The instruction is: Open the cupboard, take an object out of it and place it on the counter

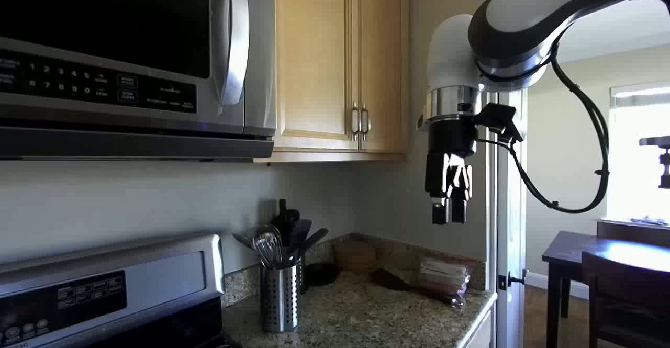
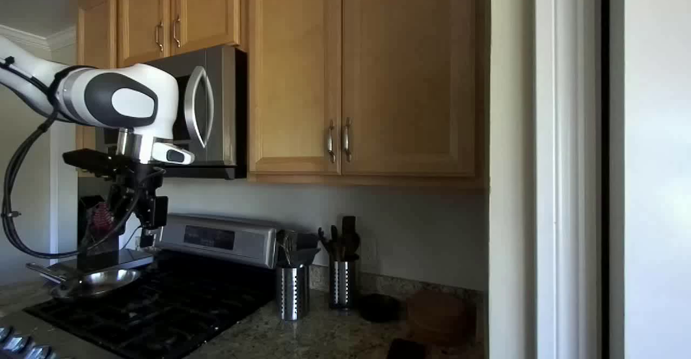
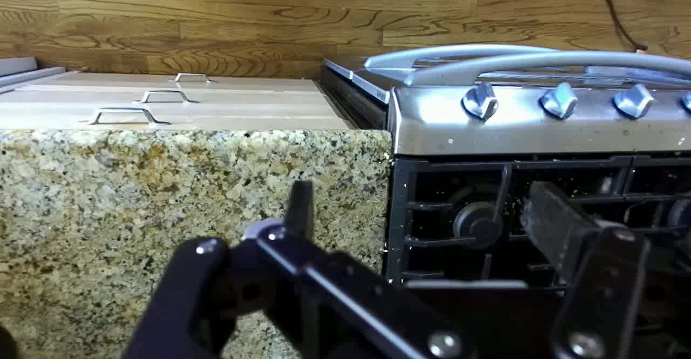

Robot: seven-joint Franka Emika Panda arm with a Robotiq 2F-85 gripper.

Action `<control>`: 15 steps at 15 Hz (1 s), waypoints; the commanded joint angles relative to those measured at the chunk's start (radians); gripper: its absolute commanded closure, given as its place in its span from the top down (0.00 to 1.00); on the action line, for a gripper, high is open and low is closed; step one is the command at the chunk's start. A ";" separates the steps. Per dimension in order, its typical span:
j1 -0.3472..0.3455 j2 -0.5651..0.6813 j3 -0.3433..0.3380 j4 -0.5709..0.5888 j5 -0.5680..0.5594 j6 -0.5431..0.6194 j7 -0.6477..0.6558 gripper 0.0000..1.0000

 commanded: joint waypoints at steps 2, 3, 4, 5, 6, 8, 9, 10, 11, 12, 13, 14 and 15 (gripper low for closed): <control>-0.004 0.000 0.003 0.002 0.001 -0.003 -0.001 1.00; -0.004 0.000 0.003 0.002 0.001 -0.003 -0.001 1.00; -0.004 0.000 0.003 0.002 0.001 -0.003 -0.001 1.00; -0.004 0.000 0.003 0.002 0.001 -0.003 -0.001 1.00; -0.004 0.000 0.003 0.002 0.001 -0.003 -0.001 1.00; -0.011 -0.014 0.014 -0.009 -0.009 0.023 0.026 1.00; -0.019 -0.013 0.021 -0.014 -0.020 0.054 0.039 1.00; -0.032 -0.009 0.027 -0.017 -0.028 0.095 0.062 1.00; -0.042 -0.006 0.031 -0.018 -0.036 0.128 0.083 1.00; -0.058 0.004 0.032 -0.017 -0.049 0.183 0.104 1.00; -0.069 0.011 0.033 -0.016 -0.060 0.224 0.119 1.00; -0.087 0.023 0.032 -0.012 -0.083 0.280 0.131 1.00; -0.103 0.032 0.033 -0.009 -0.115 0.322 0.136 1.00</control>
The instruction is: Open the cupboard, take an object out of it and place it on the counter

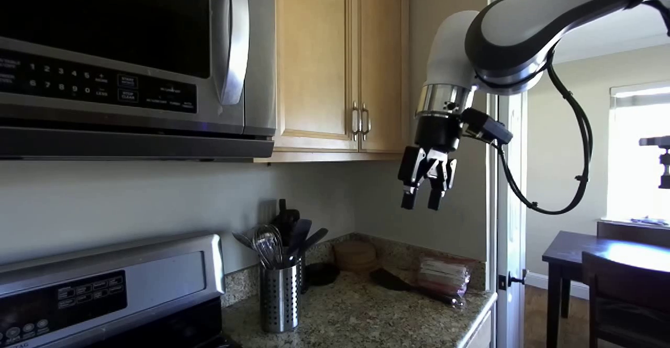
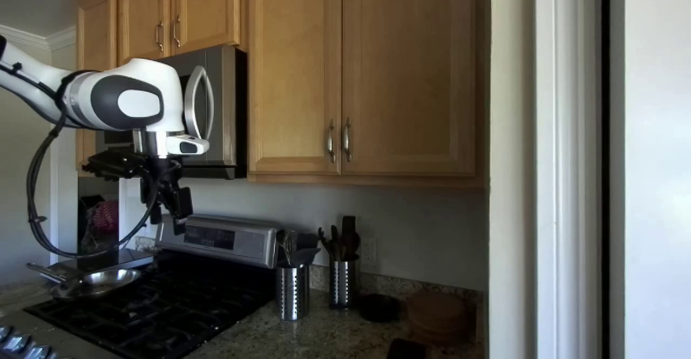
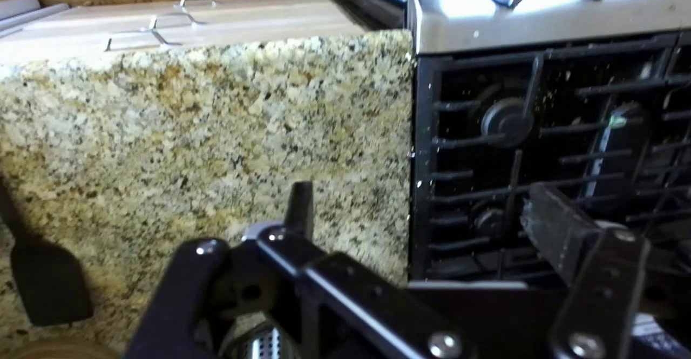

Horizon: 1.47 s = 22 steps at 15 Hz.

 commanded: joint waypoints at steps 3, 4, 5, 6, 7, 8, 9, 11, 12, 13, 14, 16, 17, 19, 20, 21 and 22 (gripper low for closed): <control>-0.116 0.056 0.006 0.007 -0.182 0.243 0.080 1.00; -0.131 0.064 -0.002 0.016 -0.210 0.269 0.078 1.00; -0.142 0.072 -0.011 0.023 -0.232 0.300 0.067 1.00; -0.153 0.078 -0.016 0.028 -0.253 0.332 0.067 1.00; -0.155 0.085 -0.024 0.038 -0.260 0.356 0.054 1.00; -0.154 0.091 -0.031 0.044 -0.263 0.372 0.044 1.00; -0.146 0.093 -0.037 0.050 -0.257 0.371 0.033 1.00; -0.141 0.078 -0.036 0.038 -0.246 0.347 0.045 1.00; -0.140 0.079 -0.036 0.043 -0.246 0.347 0.045 1.00; -0.140 0.080 -0.036 0.046 -0.246 0.347 0.045 1.00; -0.139 0.080 -0.036 0.047 -0.246 0.347 0.045 1.00; -0.139 0.082 -0.036 0.047 -0.246 0.347 0.045 1.00; -0.139 0.082 -0.036 0.047 -0.246 0.347 0.045 1.00; -0.139 0.082 -0.036 0.047 -0.246 0.347 0.045 1.00; -0.143 0.098 -0.038 0.058 -0.247 0.358 0.046 1.00; -0.160 0.104 -0.027 0.071 -0.268 0.358 0.073 1.00; -0.162 0.108 -0.028 0.077 -0.272 0.367 0.071 1.00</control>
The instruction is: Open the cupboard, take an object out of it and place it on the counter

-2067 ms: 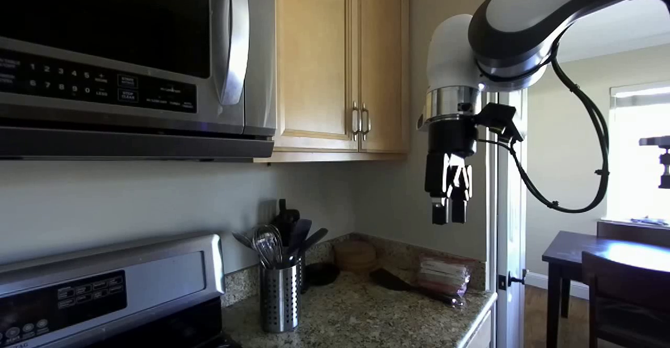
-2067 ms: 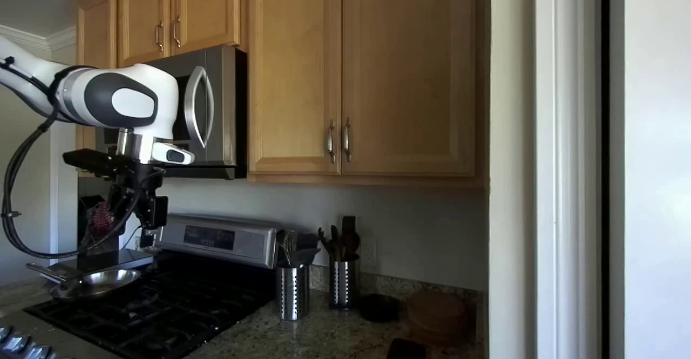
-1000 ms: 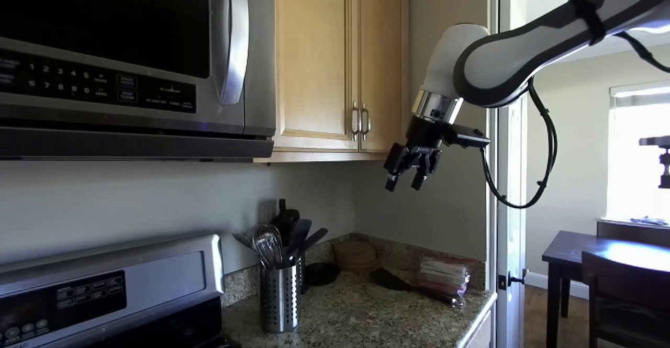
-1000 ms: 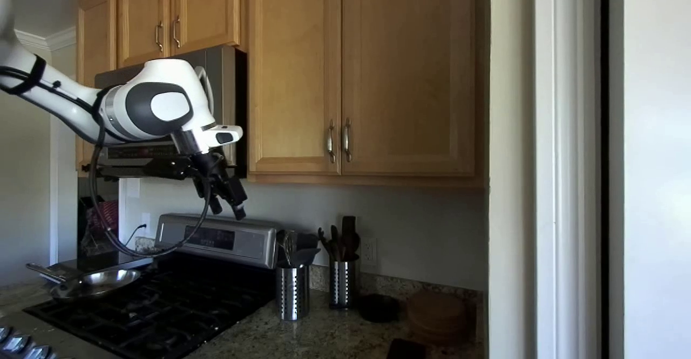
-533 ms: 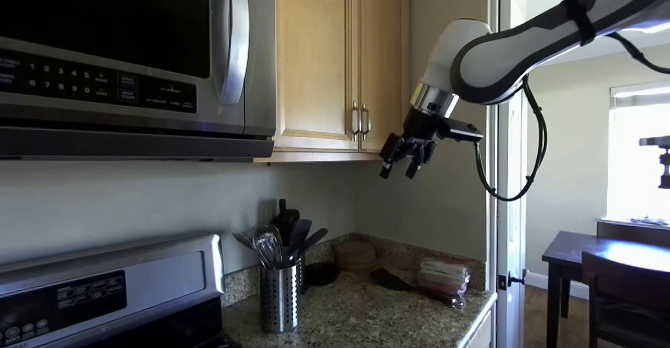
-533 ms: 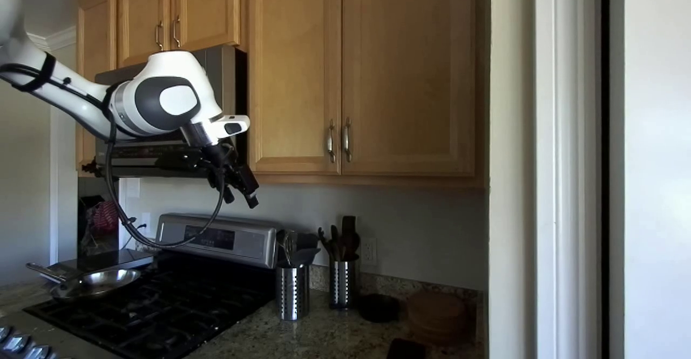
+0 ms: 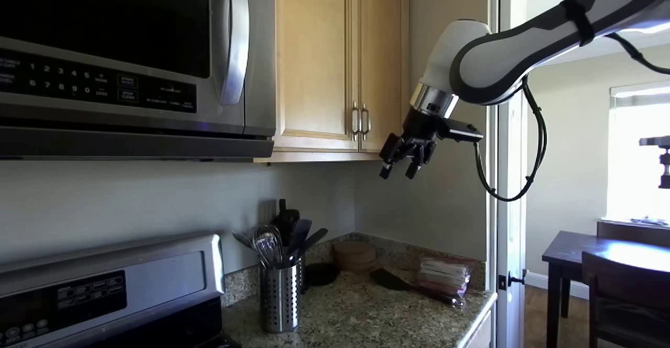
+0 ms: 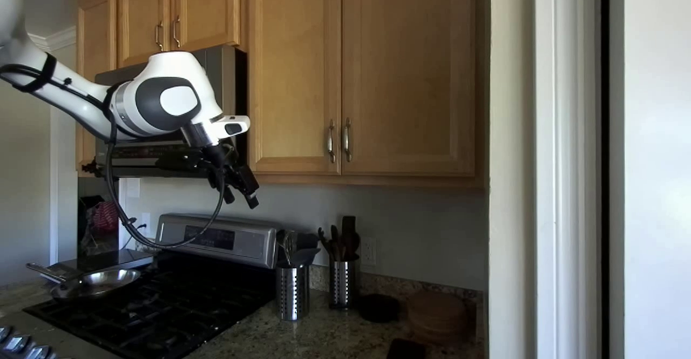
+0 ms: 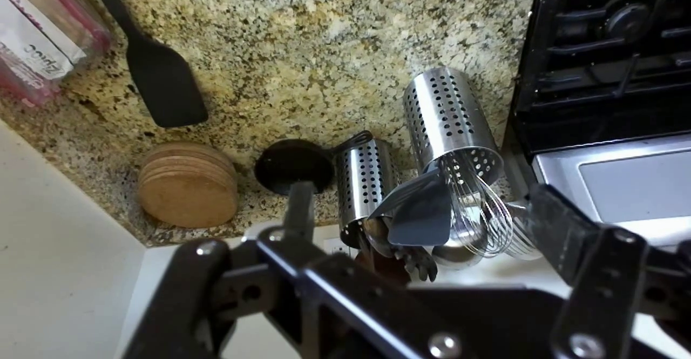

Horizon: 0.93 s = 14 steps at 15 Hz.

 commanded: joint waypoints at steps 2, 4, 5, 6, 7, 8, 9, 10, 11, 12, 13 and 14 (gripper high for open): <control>-0.024 0.037 0.003 0.055 -0.058 0.030 0.022 1.00; -0.032 0.052 -0.001 0.082 -0.091 0.057 0.011 1.00; -0.040 0.063 -0.001 0.097 -0.111 0.076 0.012 1.00; -0.042 0.072 -0.006 0.111 -0.123 0.098 0.002 1.00; -0.045 0.086 -0.014 0.126 -0.132 0.124 -0.009 1.00; -0.048 0.102 -0.021 0.141 -0.136 0.146 -0.015 1.00; -0.051 0.120 -0.033 0.159 -0.139 0.173 -0.026 1.00; -0.051 0.136 -0.044 0.174 -0.136 0.194 -0.040 1.00; -0.054 0.154 -0.059 0.195 -0.138 0.222 -0.062 1.00; -0.052 0.163 -0.071 0.210 -0.134 0.240 -0.081 1.00; -0.050 0.183 -0.086 0.233 -0.129 0.253 -0.103 1.00; -0.051 0.198 -0.097 0.253 -0.128 0.261 -0.117 1.00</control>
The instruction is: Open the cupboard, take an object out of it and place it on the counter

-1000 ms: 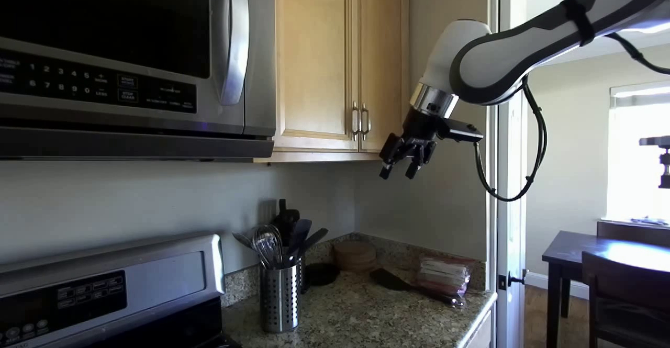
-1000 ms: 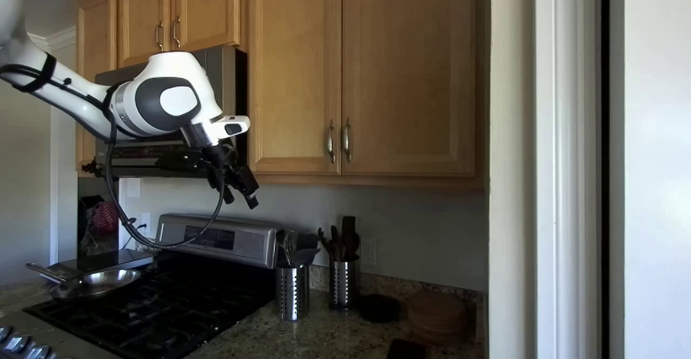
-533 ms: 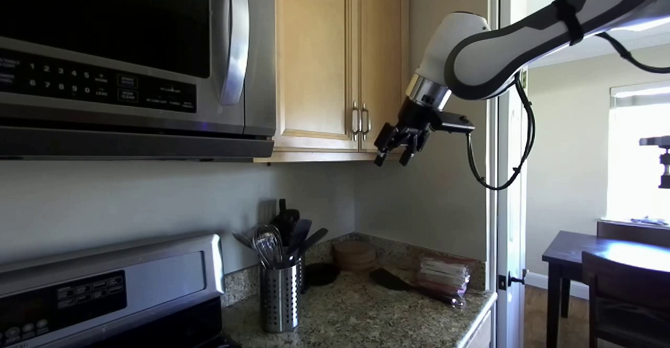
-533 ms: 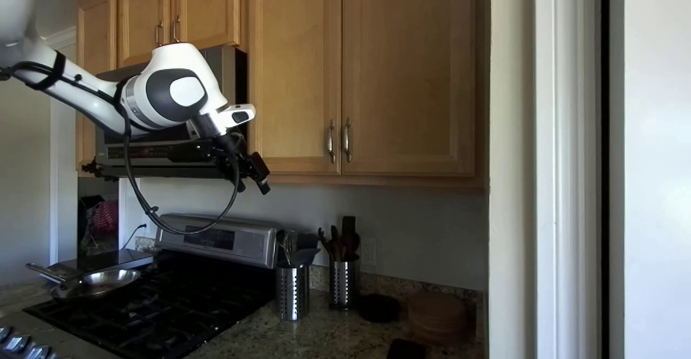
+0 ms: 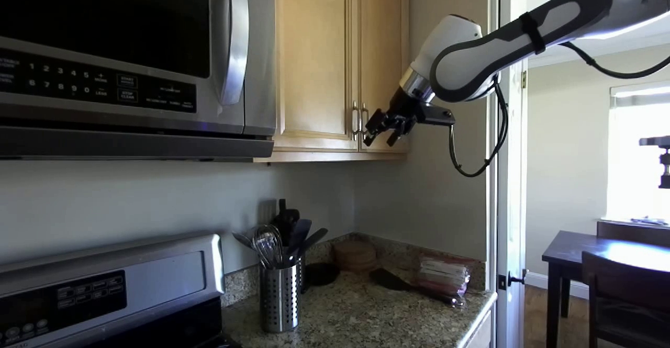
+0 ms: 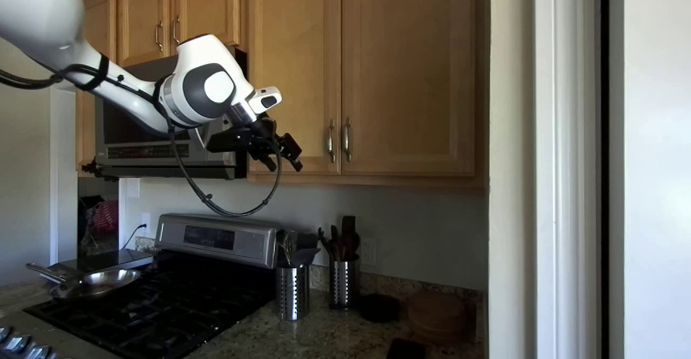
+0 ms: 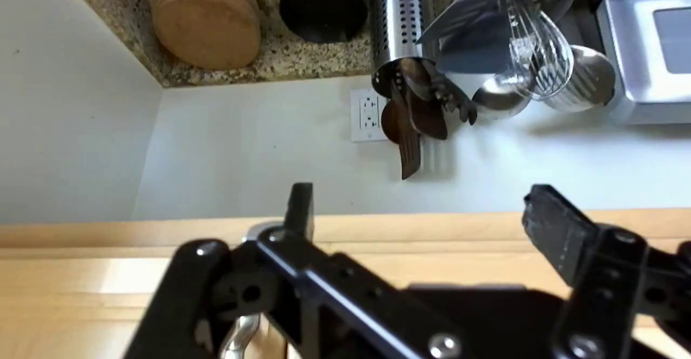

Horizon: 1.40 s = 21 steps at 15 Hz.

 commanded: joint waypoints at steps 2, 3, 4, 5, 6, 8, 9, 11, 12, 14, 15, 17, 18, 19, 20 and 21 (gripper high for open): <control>-0.002 0.089 -0.053 0.114 0.000 0.058 -0.076 1.00; -0.002 0.106 -0.060 0.139 0.001 0.058 -0.080 1.00; 0.000 0.122 -0.067 0.162 0.004 0.063 -0.084 1.00; 0.004 0.141 -0.076 0.190 0.018 0.065 -0.092 1.00; 0.005 0.157 -0.080 0.211 0.023 0.066 -0.089 1.00; 0.009 0.193 -0.089 0.259 0.047 0.057 -0.094 1.00; 0.012 0.212 -0.093 0.286 0.061 0.045 -0.098 1.00; 0.013 0.246 -0.097 0.331 0.081 0.033 -0.098 1.00; 0.014 0.261 -0.099 0.349 0.093 0.032 -0.101 1.00; 0.014 0.293 -0.101 0.387 0.121 0.028 -0.113 1.00; 0.013 0.308 -0.102 0.406 0.131 0.025 -0.119 1.00; 0.010 0.333 -0.104 0.438 0.149 0.007 -0.132 0.75; 0.009 0.342 -0.104 0.449 0.158 0.004 -0.143 0.70; 0.009 0.344 -0.105 0.458 0.164 -0.006 -0.151 0.64; 0.009 0.345 -0.105 0.461 0.170 -0.012 -0.159 0.56; 0.009 0.338 -0.105 0.465 0.169 -0.021 -0.165 0.50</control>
